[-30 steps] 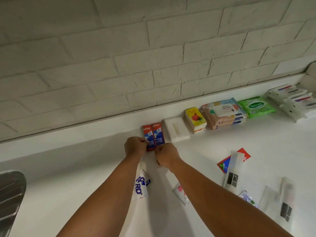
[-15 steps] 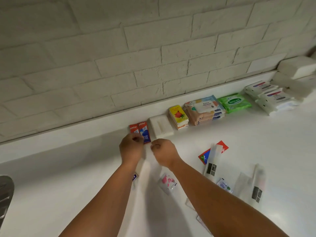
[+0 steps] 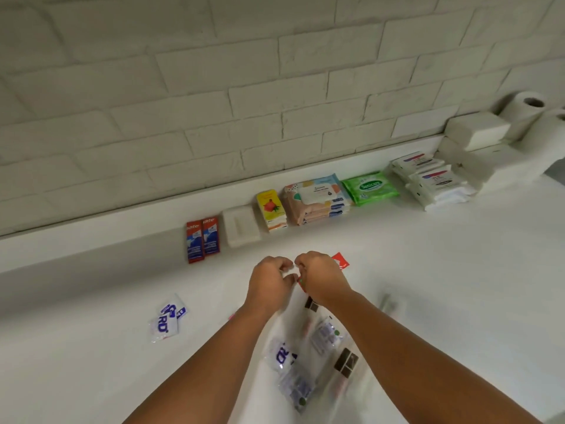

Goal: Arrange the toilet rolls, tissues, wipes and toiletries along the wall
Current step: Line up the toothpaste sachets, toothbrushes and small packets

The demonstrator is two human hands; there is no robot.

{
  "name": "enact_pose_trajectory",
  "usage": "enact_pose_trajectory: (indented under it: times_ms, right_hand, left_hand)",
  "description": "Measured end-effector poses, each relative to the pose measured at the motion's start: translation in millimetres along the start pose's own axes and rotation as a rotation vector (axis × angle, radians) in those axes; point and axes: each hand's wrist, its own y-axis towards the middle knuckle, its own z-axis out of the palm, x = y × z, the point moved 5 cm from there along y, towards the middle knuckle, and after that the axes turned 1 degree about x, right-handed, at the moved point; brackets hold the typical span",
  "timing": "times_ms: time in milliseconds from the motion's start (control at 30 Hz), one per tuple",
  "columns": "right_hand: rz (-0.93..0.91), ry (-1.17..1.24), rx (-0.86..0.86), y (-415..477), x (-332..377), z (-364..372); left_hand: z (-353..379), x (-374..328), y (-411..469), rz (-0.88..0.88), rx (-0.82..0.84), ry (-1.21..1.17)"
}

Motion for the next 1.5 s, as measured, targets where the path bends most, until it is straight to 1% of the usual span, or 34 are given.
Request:
enact_pose_trajectory:
  times_ms: [67, 167, 367, 433, 567, 667, 767, 867, 1000, 1100, 1200, 1267, 1333, 1433, 1500]
  right_hand:
    - [-0.033, -0.074, 0.047, -2, -15, -2]
    - [-0.061, -0.134, 0.051, -3, -33, -6]
    - [-0.118, -0.155, 0.050, -6, -55, -5]
    - [-0.144, -0.157, 0.048, -5, -59, -6]
    - [-0.194, -0.181, 0.107, 1, -60, -8]
    - [-0.217, -0.199, 0.148, 6, -59, -13]
    - [-0.228, -0.215, 0.165, 12, -59, -15]
    - [-0.224, -0.215, 0.159, 16, -60, -18]
    - [-0.152, -0.093, 0.187, 19, -57, -19]
    - [-0.109, -0.007, 0.184, 20, -47, -16]
    - [-0.107, 0.065, 0.145, 24, -27, -16]
    - [-0.116, 0.072, 0.119, 28, -11, -18]
    - [-0.160, 0.055, 0.093, 36, 11, -17]
    - [-0.278, -0.006, 0.097, 45, 52, -19]
    - [-0.323, -0.036, 0.086, 51, 77, -22]
  left_hand:
    - [16, -5, -1, -0.007, 0.013, 0.056]
    - [31, -10, -1, -0.018, 0.018, 0.145]
    - [46, -22, 0, -0.017, 0.028, 0.300]
    - [47, -24, 1, -0.052, 0.031, 0.318]
    - [48, -26, 3, -0.154, 0.107, 0.310]
    - [45, -27, 3, -0.178, 0.134, 0.336]
    - [42, -26, 1, -0.165, 0.111, 0.268]
    - [34, -23, -3, -0.156, 0.069, 0.105]
    - [7, -16, -7, -0.156, -0.037, -0.046]
    - [-18, -8, -11, -0.181, -0.078, -0.088]
    - [-41, 2, -17, -0.188, -0.074, -0.004]
    - [-54, 10, -22, -0.201, -0.085, 0.055]
    - [-69, 18, -27, -0.188, -0.117, 0.098]
    - [-92, 26, -31, -0.104, -0.170, 0.201]
    - [-106, 31, -32, -0.062, -0.178, 0.286]
